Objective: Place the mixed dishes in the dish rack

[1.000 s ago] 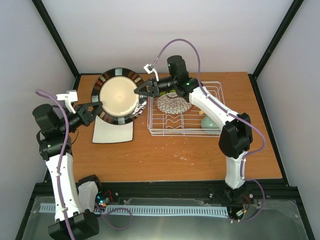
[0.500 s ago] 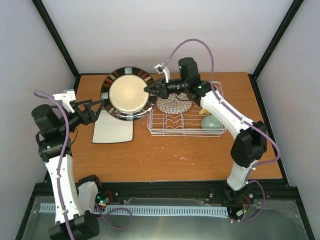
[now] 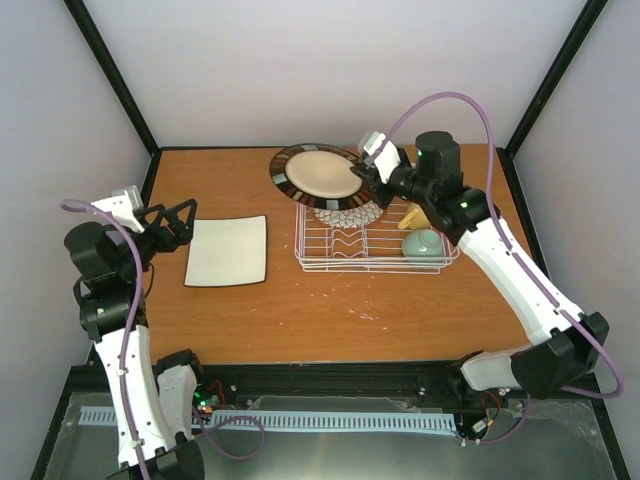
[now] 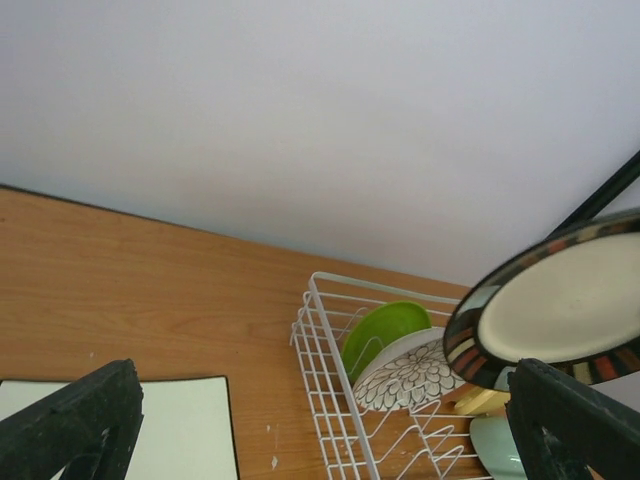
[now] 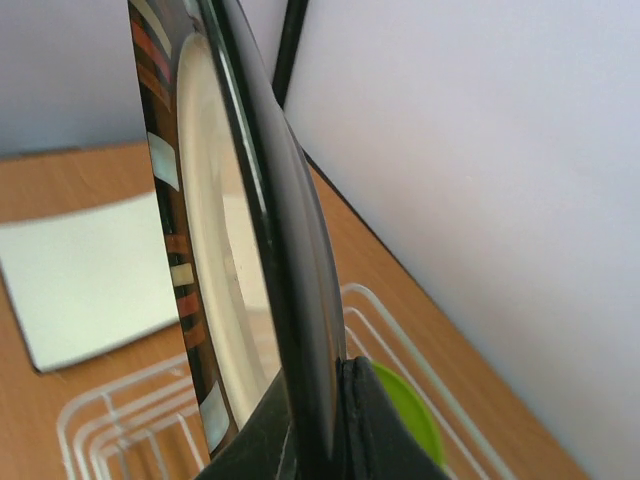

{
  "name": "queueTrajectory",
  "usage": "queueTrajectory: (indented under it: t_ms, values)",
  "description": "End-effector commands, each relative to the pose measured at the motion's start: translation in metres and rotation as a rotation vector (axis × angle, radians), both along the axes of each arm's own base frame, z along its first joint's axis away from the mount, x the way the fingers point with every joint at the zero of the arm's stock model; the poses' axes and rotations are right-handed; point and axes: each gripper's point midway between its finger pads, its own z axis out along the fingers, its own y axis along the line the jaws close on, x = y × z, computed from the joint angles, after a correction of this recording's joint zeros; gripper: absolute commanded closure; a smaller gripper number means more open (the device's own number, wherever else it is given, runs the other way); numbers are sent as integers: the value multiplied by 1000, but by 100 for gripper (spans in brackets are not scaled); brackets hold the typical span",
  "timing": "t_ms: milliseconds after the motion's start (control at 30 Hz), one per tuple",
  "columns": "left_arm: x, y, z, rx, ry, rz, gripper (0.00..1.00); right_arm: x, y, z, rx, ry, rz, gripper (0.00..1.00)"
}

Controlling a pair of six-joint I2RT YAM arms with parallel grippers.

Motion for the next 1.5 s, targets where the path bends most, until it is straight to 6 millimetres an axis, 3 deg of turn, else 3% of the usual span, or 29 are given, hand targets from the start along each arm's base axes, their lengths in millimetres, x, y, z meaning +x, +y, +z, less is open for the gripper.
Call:
queueTrajectory:
  t_ms: [0,200,333,900,1467]
  values:
    - [2,7,-16,13,23,39,0,0,-25,38,-130,-325,-68,97]
    - [5,10,-30,11,43,51,0,-3,-48,17,-305,-425,-122,97]
    - [7,10,-37,-1,54,50,0,-7,-51,5,-337,-449,-115,97]
    - [11,16,-53,17,75,73,0,9,-41,-39,-376,-393,-85,97]
    - [15,20,-66,35,101,84,0,18,-36,-103,-415,-231,-63,97]
